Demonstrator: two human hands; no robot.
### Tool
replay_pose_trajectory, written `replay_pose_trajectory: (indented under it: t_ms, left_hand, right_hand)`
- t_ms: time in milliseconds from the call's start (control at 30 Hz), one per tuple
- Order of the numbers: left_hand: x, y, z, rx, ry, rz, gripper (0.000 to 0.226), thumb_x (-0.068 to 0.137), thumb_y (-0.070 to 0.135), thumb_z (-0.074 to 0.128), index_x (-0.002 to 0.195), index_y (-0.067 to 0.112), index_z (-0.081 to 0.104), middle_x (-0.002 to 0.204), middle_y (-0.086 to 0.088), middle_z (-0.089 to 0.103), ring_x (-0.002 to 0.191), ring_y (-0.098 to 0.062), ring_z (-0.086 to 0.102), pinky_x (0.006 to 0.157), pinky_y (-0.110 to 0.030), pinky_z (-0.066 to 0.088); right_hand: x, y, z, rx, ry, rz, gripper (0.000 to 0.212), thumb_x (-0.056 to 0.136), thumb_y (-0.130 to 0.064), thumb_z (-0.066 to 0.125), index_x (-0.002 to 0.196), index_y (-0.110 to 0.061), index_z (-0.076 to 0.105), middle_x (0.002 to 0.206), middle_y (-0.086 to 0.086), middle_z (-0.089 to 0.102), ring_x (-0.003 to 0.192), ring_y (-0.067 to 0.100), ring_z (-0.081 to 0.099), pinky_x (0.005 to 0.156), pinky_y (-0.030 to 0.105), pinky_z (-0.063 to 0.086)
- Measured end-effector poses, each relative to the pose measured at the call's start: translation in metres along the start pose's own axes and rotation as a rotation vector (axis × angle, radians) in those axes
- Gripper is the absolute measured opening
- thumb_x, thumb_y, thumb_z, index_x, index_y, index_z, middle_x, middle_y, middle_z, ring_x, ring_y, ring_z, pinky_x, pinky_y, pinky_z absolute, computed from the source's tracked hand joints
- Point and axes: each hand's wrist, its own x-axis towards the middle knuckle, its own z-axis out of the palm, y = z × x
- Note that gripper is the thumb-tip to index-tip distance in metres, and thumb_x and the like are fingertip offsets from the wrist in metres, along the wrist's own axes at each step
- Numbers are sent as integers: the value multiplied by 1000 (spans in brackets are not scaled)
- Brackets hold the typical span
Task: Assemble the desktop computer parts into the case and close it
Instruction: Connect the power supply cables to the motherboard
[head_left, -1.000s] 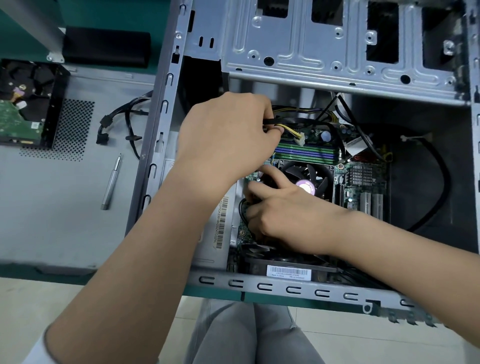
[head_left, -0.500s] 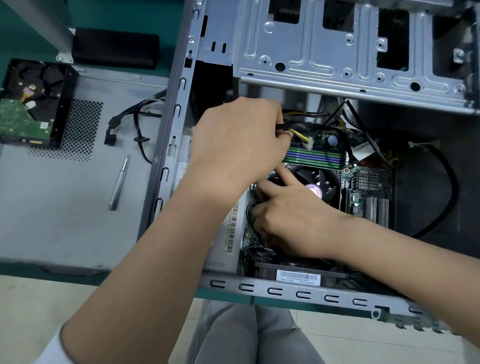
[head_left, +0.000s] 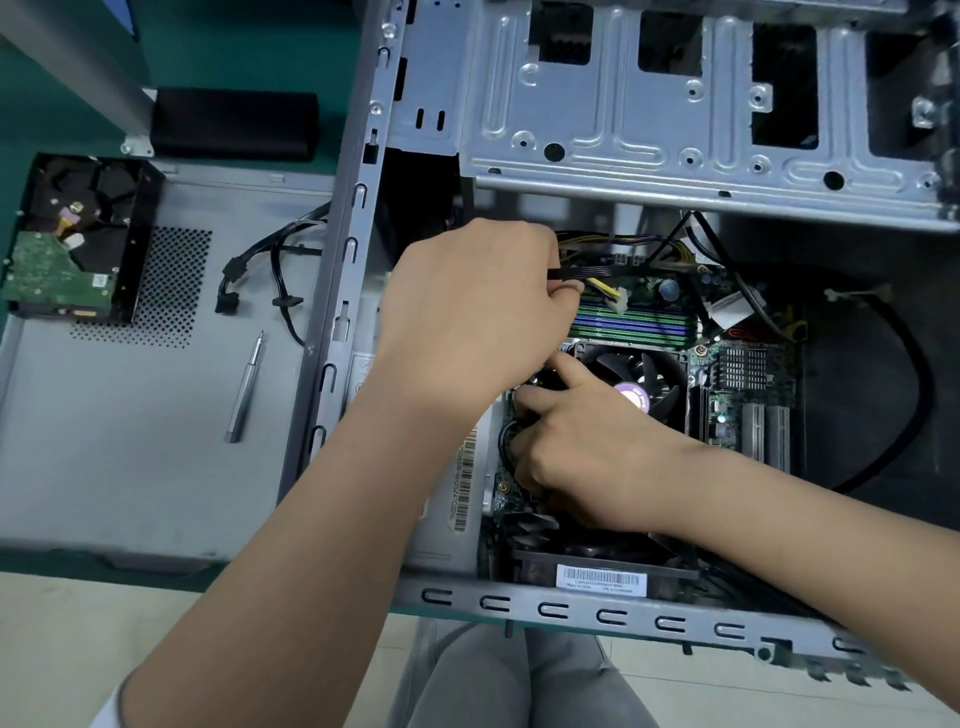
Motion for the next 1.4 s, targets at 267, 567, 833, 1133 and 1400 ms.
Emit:
replay_pose_trajectory:
  t_ms: [267, 567, 833, 1133, 1400]
  left_hand:
    - [1, -1, 0, 5, -28, -30, 26, 88, 48, 49, 74, 27, 55, 62, 9, 56, 60, -5, 51, 53, -20, 34]
    - [1, 1, -3, 15, -68, -55, 24, 87, 47, 49, 76, 28, 56, 66, 9, 59, 66, -12, 56, 55, -24, 39]
    - [1, 1, -2, 2, -68, -55, 23, 87, 48, 49, 78, 29, 58, 70, 9, 62, 69, -13, 58, 58, -26, 43]
    - [0, 2, -3, 3, -56, -51, 22, 87, 47, 50, 78, 29, 58, 64, 9, 58, 63, -11, 55, 55, -24, 40]
    - [1, 2, -4, 6, -69, -62, 21, 88, 47, 50, 81, 30, 59, 70, 9, 62, 70, -14, 58, 60, -27, 43]
  right_hand:
    - [-2, 1, -1, 61, -26, -10, 9, 73, -19, 53, 74, -22, 61, 74, -8, 58, 92, 22, 42, 96, 44, 18]
    - [-3, 1, -8, 75, -68, -13, 7, 77, -20, 54, 70, -22, 55, 76, -8, 60, 92, 20, 38, 95, 44, 21]
    - [-1, -3, -13, 50, -115, 18, 6, 78, -22, 55, 77, -20, 61, 80, -5, 63, 96, 22, 42, 98, 46, 18]
    - [-2, 0, -15, 59, -110, -13, 7, 78, -18, 56, 78, -20, 62, 79, -7, 62, 95, 21, 42, 97, 45, 23]
    - [-3, -1, -14, 93, -43, -1, 15, 81, -20, 54, 68, -24, 46, 75, -8, 55, 88, 19, 36, 91, 41, 20]
